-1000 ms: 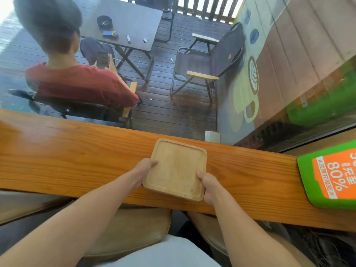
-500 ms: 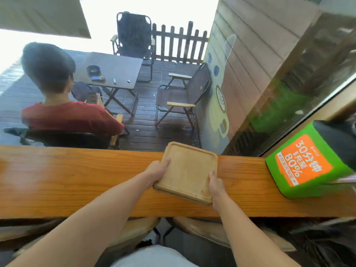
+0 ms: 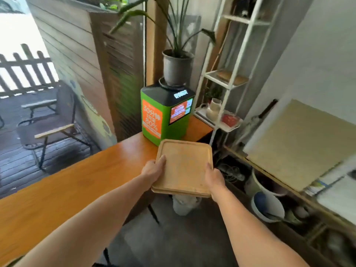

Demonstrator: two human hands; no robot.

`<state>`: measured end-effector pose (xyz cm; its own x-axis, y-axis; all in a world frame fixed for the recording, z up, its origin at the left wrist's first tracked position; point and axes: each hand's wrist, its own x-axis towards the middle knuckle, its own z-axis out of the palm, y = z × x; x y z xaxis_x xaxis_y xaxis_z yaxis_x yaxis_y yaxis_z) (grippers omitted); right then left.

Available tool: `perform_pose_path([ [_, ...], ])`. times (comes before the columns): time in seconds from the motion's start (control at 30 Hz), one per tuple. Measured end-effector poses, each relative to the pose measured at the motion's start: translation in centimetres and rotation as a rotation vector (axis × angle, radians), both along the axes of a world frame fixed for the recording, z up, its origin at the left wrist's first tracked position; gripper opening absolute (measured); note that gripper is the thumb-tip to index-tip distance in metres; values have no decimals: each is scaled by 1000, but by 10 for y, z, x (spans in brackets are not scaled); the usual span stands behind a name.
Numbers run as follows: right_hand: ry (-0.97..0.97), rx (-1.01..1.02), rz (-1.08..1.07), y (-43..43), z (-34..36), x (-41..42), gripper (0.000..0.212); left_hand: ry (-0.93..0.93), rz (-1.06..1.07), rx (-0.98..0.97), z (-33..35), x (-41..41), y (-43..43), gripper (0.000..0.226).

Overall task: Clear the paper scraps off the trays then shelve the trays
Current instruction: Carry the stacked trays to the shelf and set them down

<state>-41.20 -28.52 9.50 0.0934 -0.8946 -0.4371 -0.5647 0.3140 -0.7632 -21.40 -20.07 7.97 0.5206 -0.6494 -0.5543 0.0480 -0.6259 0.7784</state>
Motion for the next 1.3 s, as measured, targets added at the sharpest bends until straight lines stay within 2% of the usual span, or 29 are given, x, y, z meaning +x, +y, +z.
perform_pose_path([
  [0.13, 29, -3, -210, -20, -3, -103, 71, -37, -224, 12, -1, -92, -61, 69],
  [0.27, 27, 41, -372, -33, -7, -171, 67, -87, -370, -21, -5, -158, -105, 69],
  [0.4, -37, 110, -489, -53, -15, -204, 68, -129, -504, 0, -12, -191, -152, 79],
  [0.57, -3, 147, -527, -117, -26, -213, 66, -163, -565, 21, -25, -202, -227, 82],
  [0.77, 50, 74, -489, -258, -17, -195, 68, -148, -552, -11, -22, -184, -366, 78],
  [0.97, 8, -48, -416, -435, 24, -159, 69, -127, -444, -98, 31, -147, -523, 81],
  [1.13, -47, -89, -334, -543, 49, -136, 69, -140, -394, -129, 70, -122, -618, 89],
  [1.3, 58, -172, -190, -670, 78, -115, 67, -80, -238, -224, 89, -104, -714, 74],
])
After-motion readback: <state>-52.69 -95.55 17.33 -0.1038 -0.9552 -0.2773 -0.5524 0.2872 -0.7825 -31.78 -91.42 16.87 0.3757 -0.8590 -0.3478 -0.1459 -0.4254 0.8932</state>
